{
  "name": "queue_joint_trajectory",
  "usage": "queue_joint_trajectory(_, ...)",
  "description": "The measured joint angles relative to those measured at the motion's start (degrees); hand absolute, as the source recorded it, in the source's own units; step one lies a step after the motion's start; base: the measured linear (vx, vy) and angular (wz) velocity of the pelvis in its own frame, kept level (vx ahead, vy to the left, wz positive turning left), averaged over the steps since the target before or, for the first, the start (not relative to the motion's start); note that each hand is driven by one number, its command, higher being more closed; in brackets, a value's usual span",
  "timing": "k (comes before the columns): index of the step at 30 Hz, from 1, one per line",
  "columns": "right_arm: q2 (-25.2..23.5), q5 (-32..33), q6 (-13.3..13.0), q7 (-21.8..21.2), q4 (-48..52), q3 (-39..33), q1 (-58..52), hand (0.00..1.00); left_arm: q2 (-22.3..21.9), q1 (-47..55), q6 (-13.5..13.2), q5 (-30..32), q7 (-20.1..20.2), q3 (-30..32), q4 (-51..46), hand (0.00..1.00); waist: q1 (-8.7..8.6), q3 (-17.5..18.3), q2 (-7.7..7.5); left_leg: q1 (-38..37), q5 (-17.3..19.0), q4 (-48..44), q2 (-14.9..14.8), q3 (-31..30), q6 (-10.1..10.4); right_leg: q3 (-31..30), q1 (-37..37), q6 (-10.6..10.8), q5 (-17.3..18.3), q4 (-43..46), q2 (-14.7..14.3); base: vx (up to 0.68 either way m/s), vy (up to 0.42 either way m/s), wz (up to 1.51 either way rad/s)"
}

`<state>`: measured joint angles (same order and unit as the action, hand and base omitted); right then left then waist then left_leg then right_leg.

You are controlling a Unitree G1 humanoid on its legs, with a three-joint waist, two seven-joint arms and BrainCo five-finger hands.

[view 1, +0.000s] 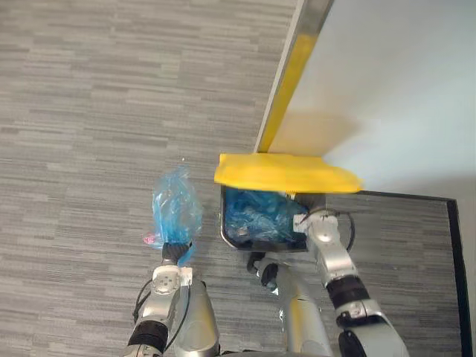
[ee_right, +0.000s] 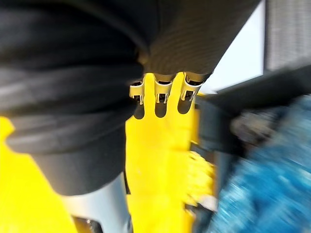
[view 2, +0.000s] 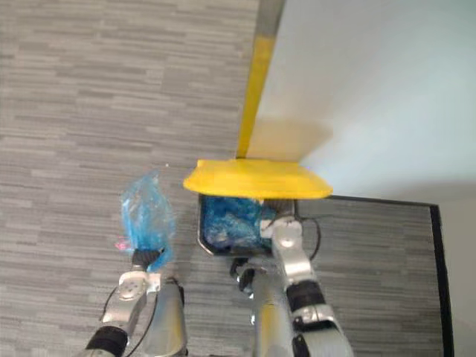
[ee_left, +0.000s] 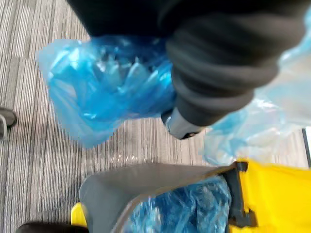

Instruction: Gather rubbish on tea table into small bin, then transfer packed bag to large trash can.

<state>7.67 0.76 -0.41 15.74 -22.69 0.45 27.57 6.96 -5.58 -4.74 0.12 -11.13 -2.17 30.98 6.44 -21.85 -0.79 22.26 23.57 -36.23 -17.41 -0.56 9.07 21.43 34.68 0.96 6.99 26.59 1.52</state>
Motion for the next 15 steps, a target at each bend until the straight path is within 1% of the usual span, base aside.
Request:
queue_joint_trajectory(5, 2.6, 4.4, 0.6, 1.2, 1.4, -0.4, 5.3, 0.00, 0.2, -0.6, -0.1, -0.7, 0.1, -3.2, -5.0, 1.00, -0.05, -1.3, -0.31, 1.4, -0.5, -0.2, -0.2, -0.2, 0.8, 0.1, 1.3, 0.0, 0.0, 0.7, -0.2, 0.00, -0.007, 0.00)
queue_joint_trajectory(6, 3.1, 5.7, 0.7, 1.4, 1.3, -0.4, 6.4, 0.00, 0.2, -0.7, -0.1, -1.7, 0.1, -4.0, -6.9, 1.00, -0.03, -1.4, -0.42, 1.4, -0.5, -0.2, -0.3, -0.3, 1.0, 0.1, 1.3, 0.0, 0.0, 0.9, -0.2, 0.00, 0.000, 0.00)
queue_joint_trajectory(9, 3.8, 8.5, 0.7, 2.1, -1.5, -0.5, 10.2, 0.00, 0.5, -1.3, -1.6, -4.2, 0.1, -6.4, -10.6, 1.00, -0.04, -1.5, -0.53, 1.4, -0.8, -0.2, -0.2, -0.3, 1.4, 0.1, 1.3, 0.0, 0.0, 1.0, -0.1, 0.00, 0.000, 0.00)
queue_joint_trajectory(12, 4.2, 9.4, 0.7, 2.8, -4.2, -0.5, 13.1, 0.00, 1.2, -2.7, -2.3, -7.1, 0.1, -8.6, -13.9, 1.00, -0.08, -1.8, -0.87, 1.5, -0.8, -0.1, -0.2, -0.2, 1.5, 0.1, 1.3, 0.0, 0.0, 1.0, -0.1, 0.00, 0.000, 0.00)
queue_joint_trajectory(13, 4.4, 9.5, 0.7, 2.8, -5.5, -0.5, 14.3, 0.00, 1.6, -3.3, -2.6, -8.3, 0.1, -9.1, -15.8, 1.00, -0.09, -2.1, -1.23, 1.5, -0.8, -0.1, -0.2, -0.3, 1.5, 0.1, 1.3, 0.0, 0.0, 1.0, -0.1, -0.03, -0.018, 0.02)
queue_joint_trajectory(15, 5.8, 9.5, 0.7, 2.7, -6.0, -0.4, 15.3, 0.00, 2.1, -5.3, -3.5, -10.5, 0.1, -10.5, -18.0, 1.00, 0.00, -2.8, -1.47, 1.7, -0.8, -0.1, -0.2, -0.7, 1.6, 0.1, 1.3, 0.0, 0.0, 0.9, -0.2, -0.04, -0.027, 0.05)
